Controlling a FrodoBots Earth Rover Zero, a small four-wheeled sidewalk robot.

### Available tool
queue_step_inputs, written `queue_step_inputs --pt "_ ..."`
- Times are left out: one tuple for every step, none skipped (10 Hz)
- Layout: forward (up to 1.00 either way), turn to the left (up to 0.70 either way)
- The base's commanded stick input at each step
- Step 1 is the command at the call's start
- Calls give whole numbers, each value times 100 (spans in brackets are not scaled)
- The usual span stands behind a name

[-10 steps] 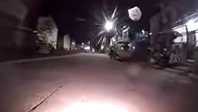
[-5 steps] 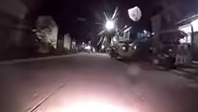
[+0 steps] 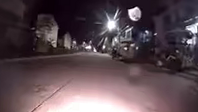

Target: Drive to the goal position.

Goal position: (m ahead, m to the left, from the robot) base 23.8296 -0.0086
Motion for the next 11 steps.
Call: queue_step_inputs --pt "70 0" --pt "70 0" --pt "70 0" --pt "70 0" --pt "70 0" --pt "70 0" --pt "70 0" --pt "70 0" --pt "70 0" --pt "70 0" --pt "70 0"
